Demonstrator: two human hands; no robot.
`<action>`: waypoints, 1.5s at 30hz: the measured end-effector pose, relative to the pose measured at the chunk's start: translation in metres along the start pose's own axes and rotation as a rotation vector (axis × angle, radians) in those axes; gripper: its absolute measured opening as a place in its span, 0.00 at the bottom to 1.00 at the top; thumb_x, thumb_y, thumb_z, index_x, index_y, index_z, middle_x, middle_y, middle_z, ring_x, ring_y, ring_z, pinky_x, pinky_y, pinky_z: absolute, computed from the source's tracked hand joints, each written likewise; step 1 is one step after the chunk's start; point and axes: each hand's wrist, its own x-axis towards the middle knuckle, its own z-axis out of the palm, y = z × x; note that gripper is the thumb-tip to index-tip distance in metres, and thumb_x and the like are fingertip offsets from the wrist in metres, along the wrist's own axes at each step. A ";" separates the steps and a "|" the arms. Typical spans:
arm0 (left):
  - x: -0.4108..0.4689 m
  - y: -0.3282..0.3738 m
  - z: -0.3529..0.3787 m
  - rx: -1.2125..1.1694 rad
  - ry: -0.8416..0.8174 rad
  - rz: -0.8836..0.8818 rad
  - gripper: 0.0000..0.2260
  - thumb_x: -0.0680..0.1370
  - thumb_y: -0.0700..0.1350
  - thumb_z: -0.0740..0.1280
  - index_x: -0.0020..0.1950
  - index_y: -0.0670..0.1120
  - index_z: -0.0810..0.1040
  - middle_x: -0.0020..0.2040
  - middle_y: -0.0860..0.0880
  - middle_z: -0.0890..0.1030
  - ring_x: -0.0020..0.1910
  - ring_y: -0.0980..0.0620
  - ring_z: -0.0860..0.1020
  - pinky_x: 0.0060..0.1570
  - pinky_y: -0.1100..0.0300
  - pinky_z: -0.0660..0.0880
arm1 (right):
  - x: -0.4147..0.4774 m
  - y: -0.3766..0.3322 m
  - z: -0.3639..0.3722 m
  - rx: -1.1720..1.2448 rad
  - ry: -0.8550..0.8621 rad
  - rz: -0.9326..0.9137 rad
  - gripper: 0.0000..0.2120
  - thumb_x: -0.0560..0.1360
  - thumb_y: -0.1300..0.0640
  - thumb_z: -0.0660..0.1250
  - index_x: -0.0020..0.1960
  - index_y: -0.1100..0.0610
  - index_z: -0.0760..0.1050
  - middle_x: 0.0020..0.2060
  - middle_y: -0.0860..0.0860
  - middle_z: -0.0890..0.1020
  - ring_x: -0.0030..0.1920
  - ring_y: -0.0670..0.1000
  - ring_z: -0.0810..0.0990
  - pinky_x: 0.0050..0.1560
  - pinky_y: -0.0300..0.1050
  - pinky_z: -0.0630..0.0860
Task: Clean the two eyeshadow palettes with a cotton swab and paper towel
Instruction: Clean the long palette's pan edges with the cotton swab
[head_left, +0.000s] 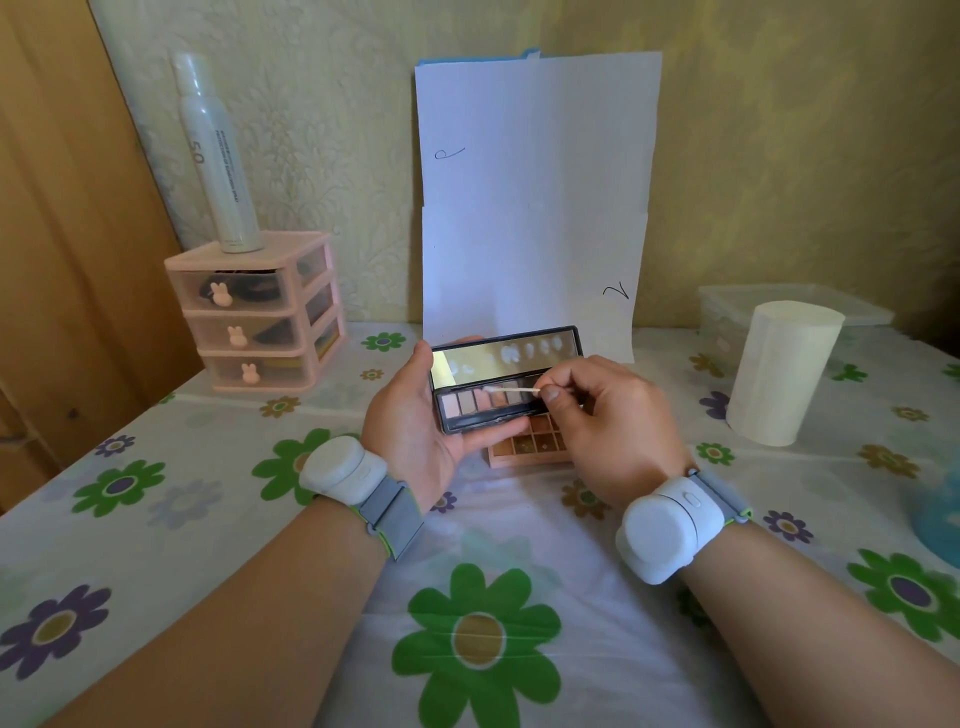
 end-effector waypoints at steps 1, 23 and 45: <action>0.000 0.000 0.000 -0.004 -0.003 -0.003 0.24 0.86 0.58 0.53 0.61 0.42 0.80 0.54 0.36 0.86 0.51 0.33 0.85 0.45 0.37 0.83 | 0.000 0.001 -0.001 0.012 0.012 0.019 0.06 0.77 0.60 0.68 0.44 0.52 0.81 0.37 0.40 0.78 0.42 0.38 0.75 0.39 0.25 0.65; -0.001 0.001 0.001 -0.026 0.000 0.000 0.23 0.86 0.57 0.54 0.60 0.41 0.80 0.53 0.37 0.86 0.49 0.33 0.85 0.47 0.33 0.81 | 0.002 0.001 -0.004 -0.013 -0.022 0.041 0.07 0.76 0.60 0.69 0.43 0.50 0.82 0.36 0.41 0.77 0.40 0.39 0.74 0.38 0.26 0.65; 0.000 0.000 0.001 0.002 -0.016 -0.024 0.24 0.85 0.58 0.53 0.64 0.42 0.80 0.57 0.35 0.85 0.53 0.31 0.84 0.44 0.37 0.83 | 0.002 -0.001 -0.002 -0.024 -0.018 0.047 0.06 0.76 0.59 0.69 0.43 0.50 0.82 0.36 0.41 0.77 0.39 0.39 0.74 0.38 0.27 0.66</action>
